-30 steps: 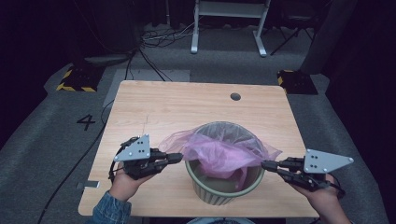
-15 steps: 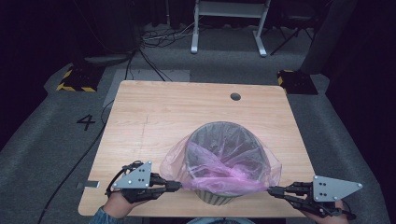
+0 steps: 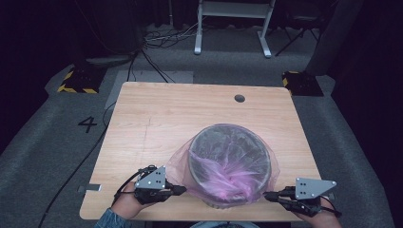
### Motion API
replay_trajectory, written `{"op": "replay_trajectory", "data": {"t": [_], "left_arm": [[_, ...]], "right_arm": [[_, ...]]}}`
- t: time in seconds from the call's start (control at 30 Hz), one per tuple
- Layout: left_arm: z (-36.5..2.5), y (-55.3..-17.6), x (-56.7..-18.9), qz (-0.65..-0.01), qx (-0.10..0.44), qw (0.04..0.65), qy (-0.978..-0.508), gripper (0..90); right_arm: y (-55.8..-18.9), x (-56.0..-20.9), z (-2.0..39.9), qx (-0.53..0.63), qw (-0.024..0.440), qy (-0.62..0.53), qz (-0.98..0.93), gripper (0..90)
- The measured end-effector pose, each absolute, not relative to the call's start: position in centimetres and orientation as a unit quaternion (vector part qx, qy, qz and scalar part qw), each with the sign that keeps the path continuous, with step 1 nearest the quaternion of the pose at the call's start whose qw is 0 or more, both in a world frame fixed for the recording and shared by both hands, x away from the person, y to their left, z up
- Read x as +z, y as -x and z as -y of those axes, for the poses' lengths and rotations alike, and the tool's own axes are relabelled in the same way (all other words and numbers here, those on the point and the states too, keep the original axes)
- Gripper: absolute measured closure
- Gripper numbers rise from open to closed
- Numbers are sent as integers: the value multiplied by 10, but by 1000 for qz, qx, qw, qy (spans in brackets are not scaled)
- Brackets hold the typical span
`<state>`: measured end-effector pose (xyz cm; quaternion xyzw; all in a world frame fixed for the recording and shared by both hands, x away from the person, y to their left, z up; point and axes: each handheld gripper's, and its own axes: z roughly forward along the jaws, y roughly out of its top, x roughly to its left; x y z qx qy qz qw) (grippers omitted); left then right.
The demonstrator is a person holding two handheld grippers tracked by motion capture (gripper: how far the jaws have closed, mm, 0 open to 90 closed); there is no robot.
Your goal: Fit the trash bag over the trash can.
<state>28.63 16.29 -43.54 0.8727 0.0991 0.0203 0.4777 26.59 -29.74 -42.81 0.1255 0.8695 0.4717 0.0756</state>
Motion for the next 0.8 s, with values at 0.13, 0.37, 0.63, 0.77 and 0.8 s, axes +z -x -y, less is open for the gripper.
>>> {"op": "replay_trajectory", "data": {"t": [0.13,0.37,0.63,0.77,0.8], "left_arm": [[-166,-289,-438,-131,37,476,-869,787],[-193,-285,-416,-148,40,565,-810,471],[-196,-308,-410,-218,61,563,-795,334],[-195,-326,-415,-242,61,550,-797,375],[-193,-330,-416,-244,61,546,-799,375]], "right_arm": [[-268,-437,296,467,70,-133,-871,872],[-262,-419,314,524,84,-142,-836,479],[-283,-396,325,556,143,-206,-793,274],[-312,-399,321,539,126,-242,-797,290],[-317,-400,319,534,123,-247,-800,340]]}}
